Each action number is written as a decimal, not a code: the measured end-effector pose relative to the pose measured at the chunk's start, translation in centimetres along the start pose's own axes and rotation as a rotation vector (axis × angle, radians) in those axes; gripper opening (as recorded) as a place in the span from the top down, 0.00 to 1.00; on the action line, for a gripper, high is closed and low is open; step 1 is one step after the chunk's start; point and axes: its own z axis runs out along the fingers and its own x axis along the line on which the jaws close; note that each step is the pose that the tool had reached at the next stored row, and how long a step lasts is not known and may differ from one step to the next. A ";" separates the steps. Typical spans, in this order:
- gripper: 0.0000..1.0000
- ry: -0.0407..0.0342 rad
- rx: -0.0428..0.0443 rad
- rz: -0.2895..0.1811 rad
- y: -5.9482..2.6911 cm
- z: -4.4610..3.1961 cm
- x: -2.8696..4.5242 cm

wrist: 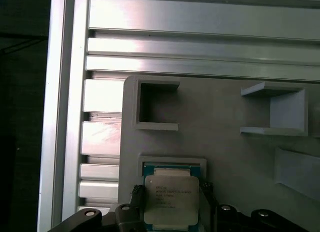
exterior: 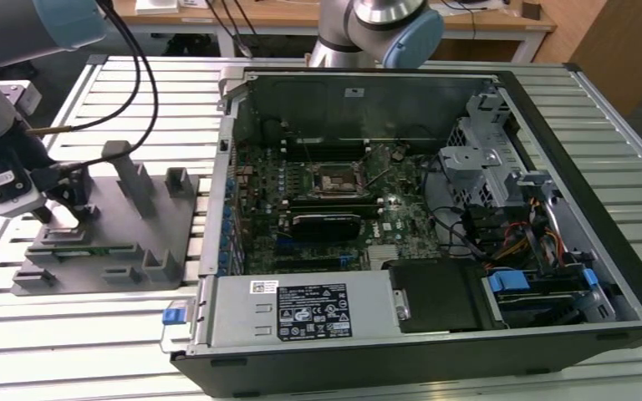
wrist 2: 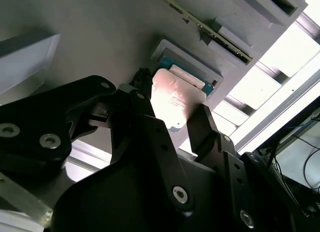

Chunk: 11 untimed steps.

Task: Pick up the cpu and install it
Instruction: 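Pick up the cpu and move it towards the insertion slot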

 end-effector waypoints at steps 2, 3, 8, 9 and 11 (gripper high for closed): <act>0.47 -0.0002 -0.0006 0.000 0.01 -0.11 -0.01; 0.47 -0.0003 -0.0007 0.000 0.01 -0.14 -0.01; 0.47 -0.0001 -0.0011 0.000 0.01 -0.19 0.00; 0.47 0.0004 -0.0008 0.000 0.01 -0.26 0.00; 0.47 -0.0001 -0.0011 0.000 0.01 -0.34 0.00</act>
